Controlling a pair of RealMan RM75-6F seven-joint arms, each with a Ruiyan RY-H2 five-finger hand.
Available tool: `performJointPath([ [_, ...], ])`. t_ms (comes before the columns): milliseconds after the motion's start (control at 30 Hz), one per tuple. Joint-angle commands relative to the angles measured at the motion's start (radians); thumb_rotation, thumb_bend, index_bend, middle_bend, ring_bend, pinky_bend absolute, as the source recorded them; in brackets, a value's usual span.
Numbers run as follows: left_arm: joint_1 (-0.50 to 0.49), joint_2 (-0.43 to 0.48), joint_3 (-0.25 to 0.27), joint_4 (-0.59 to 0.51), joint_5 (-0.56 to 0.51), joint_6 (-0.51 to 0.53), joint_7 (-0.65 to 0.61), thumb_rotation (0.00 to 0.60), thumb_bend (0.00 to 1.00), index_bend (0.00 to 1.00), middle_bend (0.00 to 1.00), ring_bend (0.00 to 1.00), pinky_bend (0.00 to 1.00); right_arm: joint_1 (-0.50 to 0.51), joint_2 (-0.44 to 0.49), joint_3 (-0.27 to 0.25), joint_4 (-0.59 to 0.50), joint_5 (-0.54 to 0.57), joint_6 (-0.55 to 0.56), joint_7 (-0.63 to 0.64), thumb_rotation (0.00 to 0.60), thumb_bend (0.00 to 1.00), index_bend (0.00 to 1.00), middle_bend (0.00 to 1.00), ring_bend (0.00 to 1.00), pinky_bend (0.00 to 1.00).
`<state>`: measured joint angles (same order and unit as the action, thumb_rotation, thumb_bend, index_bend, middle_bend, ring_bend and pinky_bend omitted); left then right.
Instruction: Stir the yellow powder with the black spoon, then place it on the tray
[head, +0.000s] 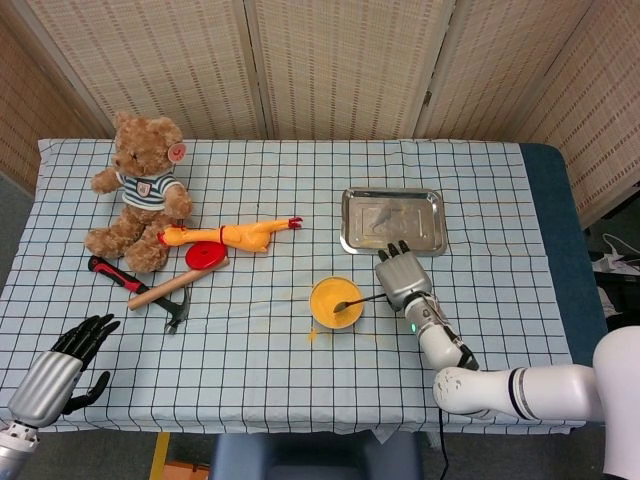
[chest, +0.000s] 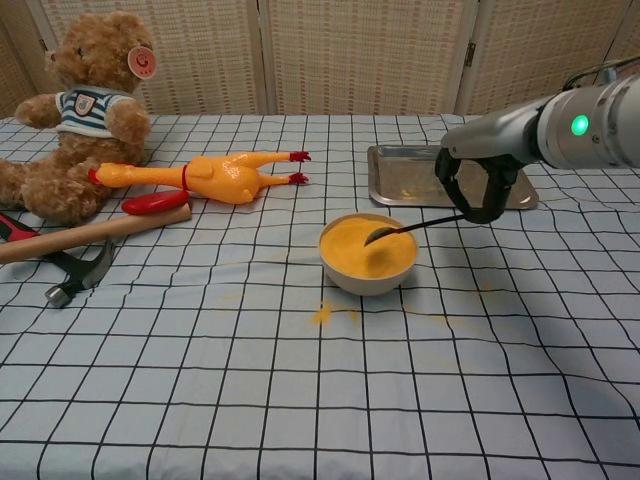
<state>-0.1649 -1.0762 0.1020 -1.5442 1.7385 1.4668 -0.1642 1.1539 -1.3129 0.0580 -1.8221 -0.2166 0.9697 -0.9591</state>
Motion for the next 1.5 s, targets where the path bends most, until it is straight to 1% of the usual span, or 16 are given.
performJointPath([
  [33, -0.001, 0.000, 0.000, 0.000, 0.001, -0.001, 0.000, 0.600, 0.49, 0.00, 0.00, 0.00, 0.16, 0.003, 0.014, -0.020, -0.010, 0.008, -0.021, 0.002, 0.600, 0.85, 1.00, 0.11, 0.00, 0.00],
  [200, -0.001, -0.001, 0.000, -0.001, 0.000, -0.003, 0.003, 0.600, 0.49, 0.00, 0.00, 0.00, 0.16, 0.013, 0.008, -0.040, -0.004, 0.004, -0.018, -0.006, 0.600, 0.85, 1.00, 0.11, 0.00, 0.00],
  [500, -0.005, -0.001, -0.002, 0.006, -0.003, -0.005, -0.010, 0.600, 0.48, 0.00, 0.00, 0.00, 0.16, 0.071, -0.088, -0.047, 0.108, 0.065, -0.011, -0.043, 0.600, 0.85, 1.00, 0.11, 0.00, 0.00],
  [733, -0.009, 0.001, -0.004, 0.014, -0.005, -0.006, -0.027, 0.600, 0.48, 0.00, 0.00, 0.00, 0.16, 0.092, -0.154, -0.023, 0.191, 0.076, 0.030, -0.046, 0.600, 0.85, 1.00, 0.12, 0.00, 0.00],
  [867, -0.009, 0.002, -0.005, 0.017, -0.007, -0.005, -0.034, 0.600, 0.48, 0.00, 0.00, 0.00, 0.16, 0.089, -0.168, -0.010, 0.214, 0.066, 0.026, -0.033, 0.600, 0.85, 1.00, 0.12, 0.00, 0.00],
  [1000, -0.009, 0.001, -0.006, 0.017, -0.007, -0.003, -0.031, 0.600, 0.48, 0.00, 0.00, 0.00, 0.16, 0.081, -0.150, -0.011, 0.190, 0.044, 0.017, -0.022, 0.600, 0.85, 1.00, 0.12, 0.00, 0.00],
  [1233, -0.006, -0.001, -0.003, 0.010, -0.004, -0.001, -0.016, 0.600, 0.48, 0.00, 0.00, 0.00, 0.16, 0.053, -0.071, -0.033, 0.076, 0.003, 0.026, 0.002, 0.600, 0.85, 1.00, 0.12, 0.00, 0.00],
  [1333, -0.007, -0.004, -0.002, 0.008, -0.004, -0.005, -0.009, 0.600, 0.49, 0.00, 0.00, 0.00, 0.16, 0.052, -0.049, -0.045, 0.048, 0.015, 0.013, 0.002, 0.600, 0.85, 1.00, 0.12, 0.00, 0.00],
  [1500, -0.006, -0.005, 0.000, 0.004, -0.002, -0.007, -0.001, 0.600, 0.49, 0.00, 0.00, 0.00, 0.16, 0.078, -0.055, -0.059, 0.058, 0.069, -0.010, -0.028, 0.600, 0.85, 1.00, 0.12, 0.00, 0.00],
])
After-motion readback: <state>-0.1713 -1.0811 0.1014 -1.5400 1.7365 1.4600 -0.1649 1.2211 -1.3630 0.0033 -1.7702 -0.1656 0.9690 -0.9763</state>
